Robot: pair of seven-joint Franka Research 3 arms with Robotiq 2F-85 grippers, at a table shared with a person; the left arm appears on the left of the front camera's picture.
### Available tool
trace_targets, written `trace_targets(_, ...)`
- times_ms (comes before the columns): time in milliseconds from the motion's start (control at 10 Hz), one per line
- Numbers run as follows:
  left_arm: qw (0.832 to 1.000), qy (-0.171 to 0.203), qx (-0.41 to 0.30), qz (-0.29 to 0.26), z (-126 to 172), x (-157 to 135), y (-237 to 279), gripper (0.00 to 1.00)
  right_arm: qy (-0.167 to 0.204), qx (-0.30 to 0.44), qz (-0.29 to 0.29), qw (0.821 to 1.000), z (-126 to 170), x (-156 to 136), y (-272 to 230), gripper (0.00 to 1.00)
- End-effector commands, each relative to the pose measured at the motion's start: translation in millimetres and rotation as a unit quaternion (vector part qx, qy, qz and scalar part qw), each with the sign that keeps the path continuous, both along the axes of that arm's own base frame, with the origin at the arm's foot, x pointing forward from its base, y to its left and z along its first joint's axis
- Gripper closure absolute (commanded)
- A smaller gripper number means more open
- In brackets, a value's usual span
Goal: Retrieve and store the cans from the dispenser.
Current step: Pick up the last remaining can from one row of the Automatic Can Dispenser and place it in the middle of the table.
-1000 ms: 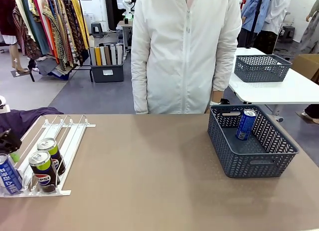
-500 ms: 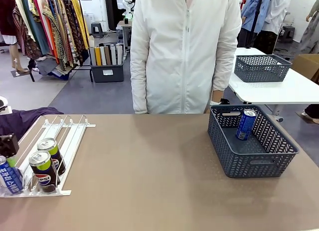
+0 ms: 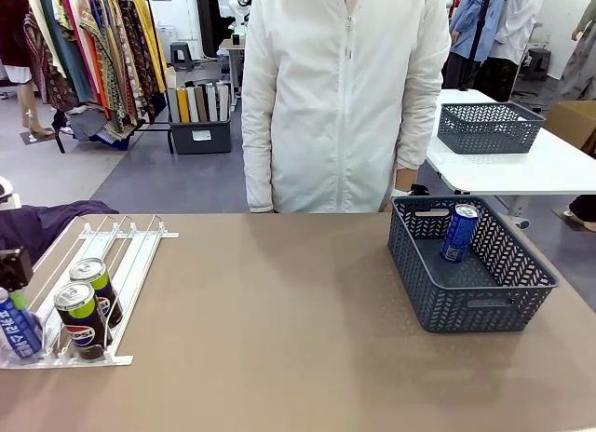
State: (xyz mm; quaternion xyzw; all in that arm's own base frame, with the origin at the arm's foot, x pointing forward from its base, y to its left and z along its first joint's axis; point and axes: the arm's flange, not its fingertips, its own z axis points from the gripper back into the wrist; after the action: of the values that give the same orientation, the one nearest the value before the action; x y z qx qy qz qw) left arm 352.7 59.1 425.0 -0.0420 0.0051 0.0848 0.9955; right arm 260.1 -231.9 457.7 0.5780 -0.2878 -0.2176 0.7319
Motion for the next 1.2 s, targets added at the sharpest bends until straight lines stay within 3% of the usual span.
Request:
trace_targets(0,0.998,-0.047,0.007,-0.030,58.4,-22.7,-7.9,1.00,-0.012,0.008,-0.004,1.000,3.0,2.4,0.8,0.00)
trace_targets(300,0.989,-0.112,-0.009,-0.096,161.3,-57.4,-18.6,1.00,-0.012,0.008,-0.004,1.000,3.0,2.4,0.8,0.00)
trace_targets(400,0.987,-0.128,-0.009,-0.092,173.5,-65.3,-17.7,1.00,-0.012,0.008,-0.004,1.000,3.0,2.4,0.8,0.00)
trace_targets(600,0.981,-0.166,-0.056,-0.079,182.4,-72.4,-1.1,1.00,-0.012,0.008,-0.004,1.000,3.0,2.4,0.8,0.00)
trace_targets(700,0.987,-0.136,0.001,-0.083,189.1,-75.3,-21.0,1.00,-0.012,0.008,-0.004,1.000,3.0,2.4,0.8,0.00)
trace_targets(1100,0.987,-0.138,-0.010,-0.084,187.0,-75.7,-19.1,1.00,-0.012,0.008,-0.004,1.000,3.0,2.4,0.8,0.00)
